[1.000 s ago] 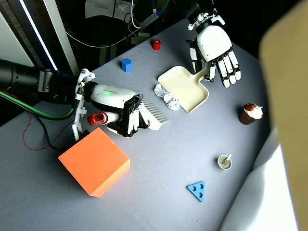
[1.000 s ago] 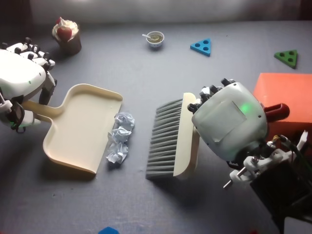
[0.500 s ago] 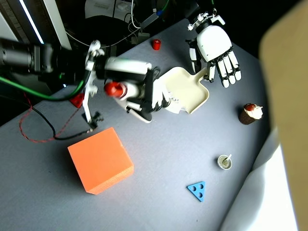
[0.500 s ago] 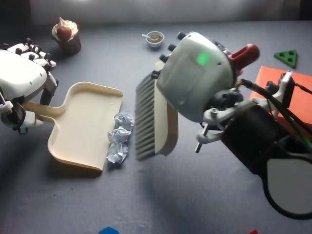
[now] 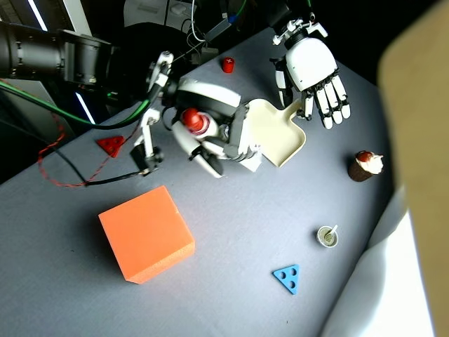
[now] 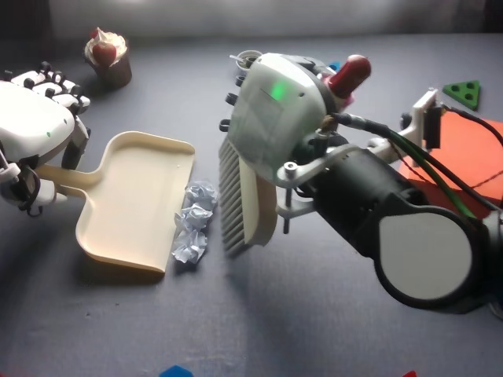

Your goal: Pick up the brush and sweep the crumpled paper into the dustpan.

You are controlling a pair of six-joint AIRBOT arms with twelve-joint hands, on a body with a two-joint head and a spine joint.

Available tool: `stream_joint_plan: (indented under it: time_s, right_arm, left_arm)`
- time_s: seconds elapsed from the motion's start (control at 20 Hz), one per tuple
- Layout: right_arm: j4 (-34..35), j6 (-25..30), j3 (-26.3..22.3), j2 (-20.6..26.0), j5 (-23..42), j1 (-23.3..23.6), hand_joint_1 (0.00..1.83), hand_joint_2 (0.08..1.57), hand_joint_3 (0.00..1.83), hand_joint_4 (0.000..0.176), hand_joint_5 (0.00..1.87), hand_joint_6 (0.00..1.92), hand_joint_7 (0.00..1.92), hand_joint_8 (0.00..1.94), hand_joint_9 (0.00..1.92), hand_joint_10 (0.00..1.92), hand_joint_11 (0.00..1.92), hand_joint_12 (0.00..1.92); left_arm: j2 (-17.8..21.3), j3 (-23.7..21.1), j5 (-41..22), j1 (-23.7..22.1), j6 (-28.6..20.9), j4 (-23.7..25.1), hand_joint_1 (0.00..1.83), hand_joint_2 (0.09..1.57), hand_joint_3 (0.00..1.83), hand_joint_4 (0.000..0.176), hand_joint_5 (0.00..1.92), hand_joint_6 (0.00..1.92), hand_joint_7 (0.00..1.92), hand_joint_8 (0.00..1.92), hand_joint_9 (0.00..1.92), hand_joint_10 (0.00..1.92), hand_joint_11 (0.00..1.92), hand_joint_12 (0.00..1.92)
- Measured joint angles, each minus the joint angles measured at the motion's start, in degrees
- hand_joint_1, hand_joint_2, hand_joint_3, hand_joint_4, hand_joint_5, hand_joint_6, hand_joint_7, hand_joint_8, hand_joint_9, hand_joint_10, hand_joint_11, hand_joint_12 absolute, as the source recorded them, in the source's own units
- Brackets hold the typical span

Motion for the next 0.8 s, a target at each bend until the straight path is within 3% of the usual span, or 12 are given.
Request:
stream_joint_plan:
  time_s: [0.05, 0.1, 0.15, 0.2, 0.3, 0.4, 0.45, 0.55, 0.6, 0.65, 0.7, 0.8]
  right_arm:
    - [0.0, -0.3, 0.4, -0.6, 0.5, 0.0, 1.31, 1.16, 0.00, 0.017, 0.95, 1.92, 1.02, 1.94, 1.29, 1.92, 1.47, 1.92]
    - [0.4, -0.3, 0.9, -1.3, 1.0, 0.0, 1.31, 1.16, 0.00, 0.016, 0.96, 1.92, 1.02, 1.94, 1.30, 1.92, 1.48, 1.92]
    - [0.7, -0.3, 1.4, -2.0, 1.3, 0.0, 1.31, 1.16, 0.00, 0.016, 0.96, 1.92, 1.02, 1.94, 1.30, 1.92, 1.48, 1.92]
    - [1.4, -0.3, 2.6, -3.3, 1.5, 0.0, 1.32, 1.16, 0.00, 0.015, 0.96, 1.92, 1.02, 1.94, 1.31, 1.92, 1.48, 1.92]
    - [3.0, -0.4, 5.0, -5.5, 1.6, 0.0, 1.32, 1.16, 0.00, 0.011, 0.98, 1.92, 1.04, 1.94, 1.32, 1.92, 1.49, 1.92]
    - [3.0, 1.3, 7.8, -7.3, 1.5, 0.0, 1.32, 1.15, 0.00, 0.000, 0.98, 1.92, 1.03, 1.94, 1.32, 1.92, 1.49, 1.92]
    - [2.0, 3.5, 8.5, -7.7, 1.5, 0.0, 1.31, 1.16, 0.00, 0.000, 0.98, 1.92, 1.03, 1.94, 1.32, 1.92, 1.49, 1.92]
    - [-1.1, 8.1, 9.1, -8.1, 1.5, 0.0, 1.30, 1.17, 0.00, 0.000, 0.97, 1.92, 1.04, 1.94, 1.30, 1.92, 1.48, 1.92]
    - [-2.9, 9.5, 9.1, -8.2, 1.3, 0.0, 1.30, 1.17, 0.00, 0.000, 0.97, 1.92, 1.04, 1.94, 1.30, 1.92, 1.48, 1.92]
    - [-5.9, 13.0, 9.1, -8.4, 0.5, 0.0, 1.30, 1.16, 0.00, 0.000, 0.96, 1.92, 1.06, 1.94, 1.31, 1.92, 1.47, 1.92]
    - [-7.5, 15.6, 9.0, -8.5, 0.0, 0.0, 1.30, 1.17, 0.00, 0.000, 0.94, 1.92, 1.06, 1.94, 1.31, 1.92, 1.47, 1.92]
    - [-9.4, 18.8, 8.6, -8.5, -0.9, 0.0, 1.30, 1.16, 0.00, 0.000, 0.97, 1.92, 1.07, 1.94, 1.33, 1.92, 1.50, 1.92]
  left_arm:
    - [0.0, 0.0, 0.0, 0.0, 0.0, 0.0, 1.05, 1.13, 0.00, 0.057, 0.95, 1.03, 0.28, 0.00, 0.15, 0.00, 0.00, 0.33]
    - [0.0, 0.0, 0.2, 0.0, 0.1, 0.0, 1.06, 1.13, 0.00, 0.041, 0.95, 1.03, 0.28, 0.00, 0.16, 0.00, 0.00, 0.34]
    - [0.0, 0.0, 0.4, 0.0, 0.4, 0.0, 1.06, 1.13, 0.00, 0.041, 0.95, 1.03, 0.28, 0.00, 0.16, 0.00, 0.00, 0.34]
    - [0.0, 0.0, 1.0, 0.0, 0.5, 0.1, 1.03, 1.15, 0.00, 0.076, 0.91, 1.09, 0.24, 0.00, 0.14, 0.00, 0.00, 0.32]
    - [0.0, 0.0, 1.6, 0.0, 0.5, 0.1, 1.03, 1.15, 0.00, 0.076, 0.91, 1.09, 0.25, 0.00, 0.15, 0.00, 0.00, 0.34]
    - [0.0, 0.3, 1.8, 0.0, 0.5, 0.1, 1.06, 1.14, 0.00, 0.021, 0.93, 1.05, 0.25, 0.00, 0.13, 0.01, 0.00, 0.27]
    - [0.0, 0.3, 1.8, 0.0, 0.7, 0.2, 1.07, 1.14, 0.00, 0.005, 0.93, 1.06, 0.26, 0.00, 0.13, 0.00, 0.00, 0.28]
    - [0.0, 0.3, 1.9, 0.0, 0.7, 0.3, 1.06, 1.14, 0.00, 0.035, 0.94, 1.04, 0.25, 0.00, 0.16, 0.01, 0.00, 0.35]
    - [0.0, 0.3, 1.9, 0.0, 0.7, 0.3, 1.06, 1.14, 0.00, 0.035, 0.94, 1.04, 0.25, 0.00, 0.16, 0.01, 0.00, 0.35]
    - [0.0, 0.3, 1.9, 0.0, 0.7, 0.3, 1.04, 1.15, 0.00, 0.062, 0.92, 1.07, 0.25, 0.00, 0.16, 0.00, 0.00, 0.33]
    - [-0.1, 0.3, 1.9, 0.0, 0.7, 0.3, 1.04, 1.15, 0.00, 0.061, 0.92, 1.07, 0.25, 0.00, 0.15, 0.00, 0.00, 0.28]
    - [-0.1, 0.3, 1.9, 0.0, 0.7, 0.3, 1.06, 1.13, 0.00, 0.041, 0.95, 1.03, 0.27, 0.00, 0.18, 0.00, 0.00, 0.42]
